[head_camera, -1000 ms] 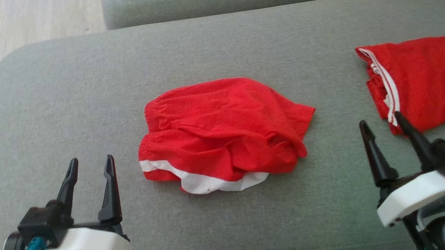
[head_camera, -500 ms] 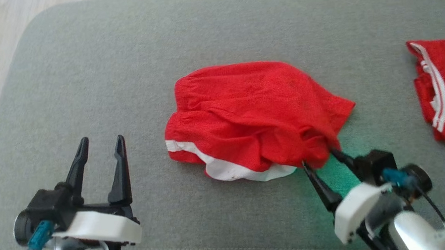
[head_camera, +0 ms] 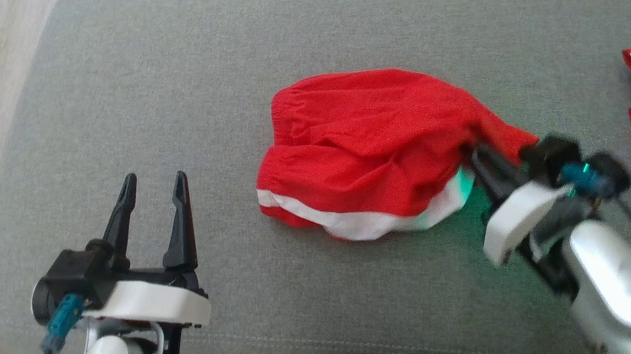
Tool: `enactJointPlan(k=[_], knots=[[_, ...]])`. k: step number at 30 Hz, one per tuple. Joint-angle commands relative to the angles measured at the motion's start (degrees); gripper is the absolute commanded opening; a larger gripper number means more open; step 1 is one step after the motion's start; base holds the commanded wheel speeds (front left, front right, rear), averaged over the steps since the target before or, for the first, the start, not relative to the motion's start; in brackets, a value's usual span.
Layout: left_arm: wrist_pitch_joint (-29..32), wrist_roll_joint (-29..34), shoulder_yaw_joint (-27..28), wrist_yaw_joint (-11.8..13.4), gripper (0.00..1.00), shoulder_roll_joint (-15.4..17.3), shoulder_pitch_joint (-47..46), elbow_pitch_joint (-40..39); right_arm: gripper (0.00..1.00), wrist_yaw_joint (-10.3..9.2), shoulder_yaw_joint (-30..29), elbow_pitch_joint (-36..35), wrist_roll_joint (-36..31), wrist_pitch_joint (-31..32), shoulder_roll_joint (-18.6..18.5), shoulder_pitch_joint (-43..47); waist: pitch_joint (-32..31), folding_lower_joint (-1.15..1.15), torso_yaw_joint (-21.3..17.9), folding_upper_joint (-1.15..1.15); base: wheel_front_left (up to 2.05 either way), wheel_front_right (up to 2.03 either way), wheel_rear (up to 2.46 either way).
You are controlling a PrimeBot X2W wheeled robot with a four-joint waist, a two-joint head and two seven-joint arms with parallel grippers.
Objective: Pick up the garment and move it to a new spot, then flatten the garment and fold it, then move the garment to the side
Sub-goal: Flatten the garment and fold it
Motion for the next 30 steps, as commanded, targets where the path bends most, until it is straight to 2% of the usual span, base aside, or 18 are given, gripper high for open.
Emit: enactJointPlan(k=[1,5,10,11,12,13,14,18,22,26,30], knots=[[-0.8,0.7,2.1,-0.1,1.0,0.7,-3.2,-1.5,0.0,-0.04,0.4,-2.4,0.0,-0.5,-0.7,-3.1,0.2,0.0,0.1,0.0,0.0,0.0,0.0],[-1.0,1.0,2.0,-0.8,1.0,0.0,-4.3,-1.1,0.0,-0.04,1.0,-1.4,0.6,1.1,-2.8,-8.7,1.1,0.0,0.5,0.0,0.0,0.0,0.0],[-1.1,1.3,1.6,-1.8,1.0,-1.2,-5.7,0.0,0.0,-0.04,4.4,4.6,5.2,3.7,-4.5,-14.7,1.9,0.0,1.1,0.0,0.0,0.0,0.0],[-1.1,1.4,1.6,-1.9,1.0,-1.5,-5.9,0.2,0.07,-0.04,5.2,6.1,6.7,3.9,-4.6,-15.6,2.1,0.0,1.1,0.0,0.0,0.0,0.0],[-1.1,1.4,1.6,-2.1,1.0,-1.7,-6.0,0.4,0.29,-0.04,6.2,7.8,7.3,4.1,-5.2,-16.5,2.2,0.0,1.0,0.0,0.0,0.0,0.0],[-1.1,1.4,1.7,-2.3,1.0,-1.9,-6.1,0.6,0.75,-0.04,6.5,9.4,8.1,3.9,-5.4,-17.4,2.4,0.0,1.0,0.0,0.0,0.0,0.0],[-1.1,1.5,1.7,-2.4,1.0,-2.2,-6.3,0.7,1.0,-0.04,6.9,10.8,8.7,3.4,-5.5,-18.1,2.5,0.0,1.0,0.0,0.0,0.0,0.0],[-1.2,2.1,2.3,-2.9,1.0,-2.7,-6.6,0.9,1.0,-0.04,7.0,15.4,10.6,-0.5,-4.9,-20.5,3.0,0.0,0.4,0.0,0.0,0.0,0.0],[-1.2,2.7,3.0,-3.1,1.0,-2.9,-6.3,1.1,1.0,-0.04,6.3,17.0,11.6,-4.7,-4.0,-20.4,2.6,0.0,-1.1,0.0,0.0,0.0,0.0],[-1.2,3.2,4.0,-3.1,1.0,-2.7,-5.0,1.2,1.0,-0.04,3.6,13.6,12.2,-9.4,-3.5,-16.8,1.3,0.0,-3.5,0.0,0.0,0.0,0.0],[-1.2,3.3,4.8,-2.9,1.0,-2.2,-3.9,0.9,1.0,-0.04,0.2,7.7,10.6,-10.8,-3.3,-12.0,0.4,0.0,-5.5,0.0,0.0,0.0,0.0]])
